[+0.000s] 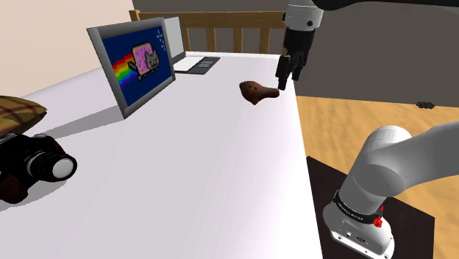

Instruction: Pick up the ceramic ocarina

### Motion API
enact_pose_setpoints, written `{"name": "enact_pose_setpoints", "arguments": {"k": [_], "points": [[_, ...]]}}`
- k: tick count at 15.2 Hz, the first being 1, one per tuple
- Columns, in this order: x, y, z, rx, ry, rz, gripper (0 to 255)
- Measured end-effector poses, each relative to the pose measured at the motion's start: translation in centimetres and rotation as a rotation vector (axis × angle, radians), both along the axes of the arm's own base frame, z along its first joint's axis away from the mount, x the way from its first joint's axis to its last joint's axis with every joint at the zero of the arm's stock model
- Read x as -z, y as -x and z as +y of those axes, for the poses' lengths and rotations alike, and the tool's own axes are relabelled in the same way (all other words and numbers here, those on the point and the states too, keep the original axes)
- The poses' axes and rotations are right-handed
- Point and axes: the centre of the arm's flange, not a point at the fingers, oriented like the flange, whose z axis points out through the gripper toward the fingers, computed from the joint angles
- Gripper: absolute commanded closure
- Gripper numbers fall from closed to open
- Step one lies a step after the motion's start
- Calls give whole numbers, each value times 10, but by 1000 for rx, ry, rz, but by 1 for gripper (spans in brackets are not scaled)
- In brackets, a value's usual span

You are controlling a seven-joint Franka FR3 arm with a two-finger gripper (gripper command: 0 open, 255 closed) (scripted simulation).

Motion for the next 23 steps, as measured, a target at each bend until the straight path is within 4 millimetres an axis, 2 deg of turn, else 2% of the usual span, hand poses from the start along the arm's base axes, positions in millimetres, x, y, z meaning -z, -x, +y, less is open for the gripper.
{"name": "enact_pose_setpoints", "arguments": {"k": [2, 4, 7, 12, 14, 20, 21, 23], "points": [[1, -5, -2, -7, -1, 4, 0], [6, -26, -10, -31, -5, 19, 0], [14, -65, -30, -75, -11, 46, 0], [31, -130, -49, -149, -20, 91, 0], [41, -139, -53, -159, -21, 98, 0], [71, -143, -53, -163, -22, 100, 0], [73, -142, -54, -163, -22, 100, 255], [74, -142, -54, -163, -22, 98, 255]]}}
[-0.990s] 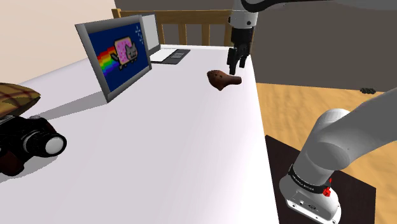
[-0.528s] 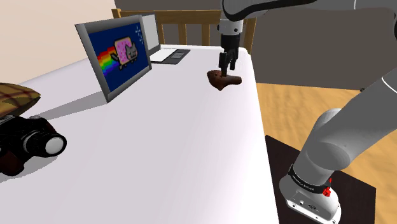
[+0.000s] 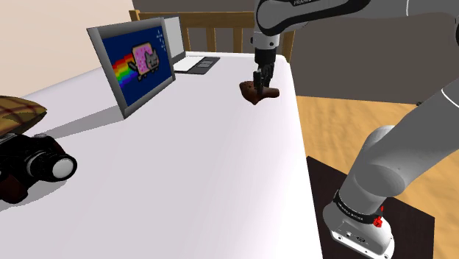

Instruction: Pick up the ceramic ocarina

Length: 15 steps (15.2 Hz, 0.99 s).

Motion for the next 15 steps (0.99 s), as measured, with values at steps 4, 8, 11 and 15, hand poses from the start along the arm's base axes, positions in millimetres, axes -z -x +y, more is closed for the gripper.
{"name": "enact_pose_setpoints", "arguments": {"k": [4, 8, 11, 15], "points": [[0, 1, 0, 1, 0, -3, 255], [0, 0, 0, 1, 1, -3, 255], [-9, 0, 1, 0, 0, 1, 255], [-30, -1, 0, 0, 0, 2, 255]]}}
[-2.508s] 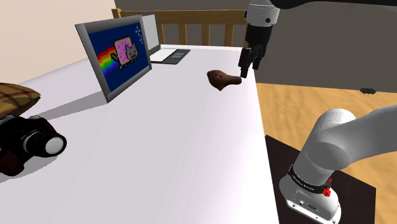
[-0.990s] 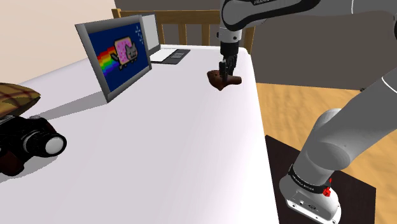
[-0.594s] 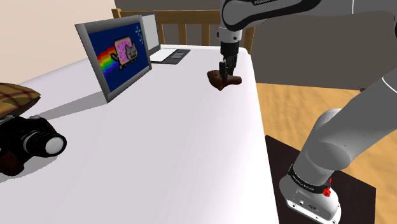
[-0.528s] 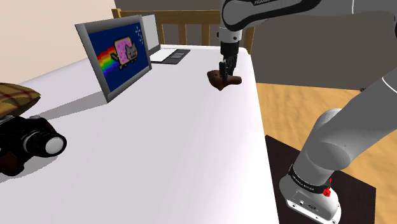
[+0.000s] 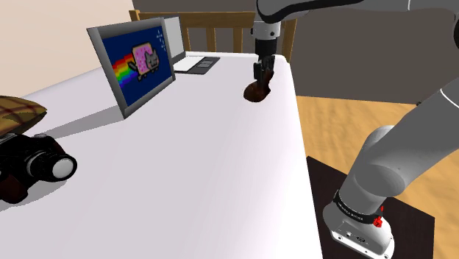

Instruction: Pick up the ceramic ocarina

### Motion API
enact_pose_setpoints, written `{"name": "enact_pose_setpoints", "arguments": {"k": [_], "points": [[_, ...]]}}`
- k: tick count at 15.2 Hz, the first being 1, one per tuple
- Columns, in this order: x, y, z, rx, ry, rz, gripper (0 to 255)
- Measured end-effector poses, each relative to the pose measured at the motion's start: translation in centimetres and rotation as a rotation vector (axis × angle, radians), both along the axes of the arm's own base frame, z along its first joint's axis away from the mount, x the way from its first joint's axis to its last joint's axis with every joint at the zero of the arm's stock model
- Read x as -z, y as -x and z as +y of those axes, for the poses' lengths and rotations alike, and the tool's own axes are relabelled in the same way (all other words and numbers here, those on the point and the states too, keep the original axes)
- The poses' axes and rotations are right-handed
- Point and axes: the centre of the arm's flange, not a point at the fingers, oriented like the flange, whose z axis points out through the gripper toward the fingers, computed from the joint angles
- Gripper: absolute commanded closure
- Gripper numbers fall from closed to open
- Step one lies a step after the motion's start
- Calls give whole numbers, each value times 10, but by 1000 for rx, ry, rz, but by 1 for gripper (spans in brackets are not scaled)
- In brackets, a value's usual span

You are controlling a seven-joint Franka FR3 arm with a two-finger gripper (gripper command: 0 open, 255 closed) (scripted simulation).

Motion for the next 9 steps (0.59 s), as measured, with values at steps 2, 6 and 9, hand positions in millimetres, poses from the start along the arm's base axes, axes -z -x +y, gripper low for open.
{"name": "enact_pose_setpoints", "arguments": {"k": [2, 6, 9], "points": [[-11, 1, 0, 0, 0, 0, 255], [-31, 0, 1, 0, 0, 0, 255], [-46, 0, 0, 0, 0, 0, 255]]}}
